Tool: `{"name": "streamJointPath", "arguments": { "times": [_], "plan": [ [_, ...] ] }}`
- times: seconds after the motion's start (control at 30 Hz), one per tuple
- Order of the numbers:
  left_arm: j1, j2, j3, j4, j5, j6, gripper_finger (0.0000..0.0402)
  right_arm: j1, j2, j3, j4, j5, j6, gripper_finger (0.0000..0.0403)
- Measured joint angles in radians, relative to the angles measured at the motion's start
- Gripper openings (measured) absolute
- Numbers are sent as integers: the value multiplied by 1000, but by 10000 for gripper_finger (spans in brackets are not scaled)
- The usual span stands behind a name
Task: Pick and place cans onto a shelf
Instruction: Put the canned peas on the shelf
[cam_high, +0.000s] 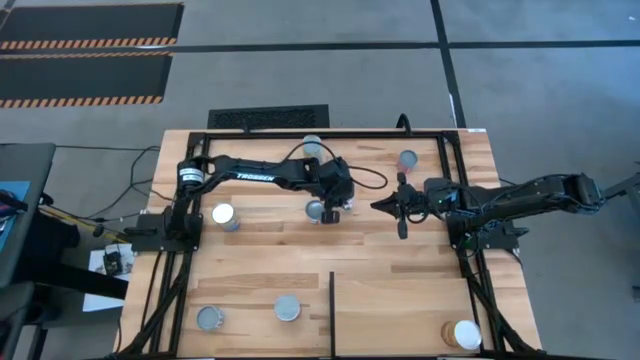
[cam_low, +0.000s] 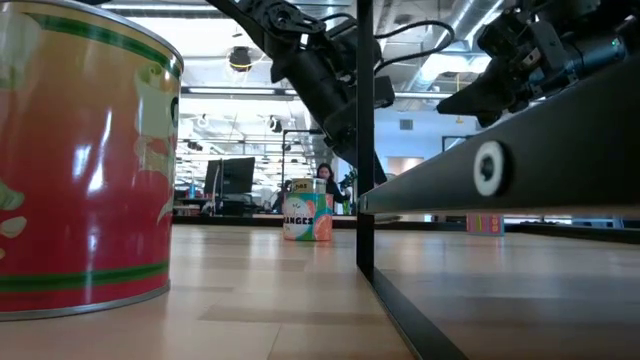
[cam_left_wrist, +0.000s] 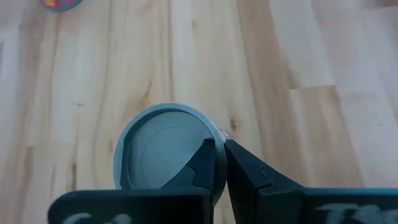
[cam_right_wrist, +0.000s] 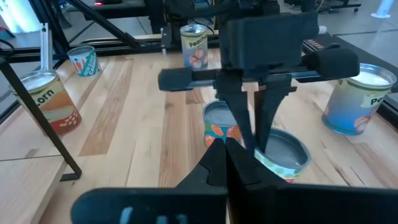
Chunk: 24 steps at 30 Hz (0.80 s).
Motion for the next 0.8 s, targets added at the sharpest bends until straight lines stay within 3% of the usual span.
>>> {"name": "streamJointPath", "arguments": {
  "times": [0.4,0.57,0.8],
  "plan": [
    [-29,42,0,22,-16,-15,26,0,0,0,-17,0,9,5],
    [-34,-5,-1,-2,-16,-6,61,1,0,0,-18,-4,12,17],
    [-33,-137,-1,-85,49,-2,104,2,0,0,-33,-4,27,67]
  ]
}}
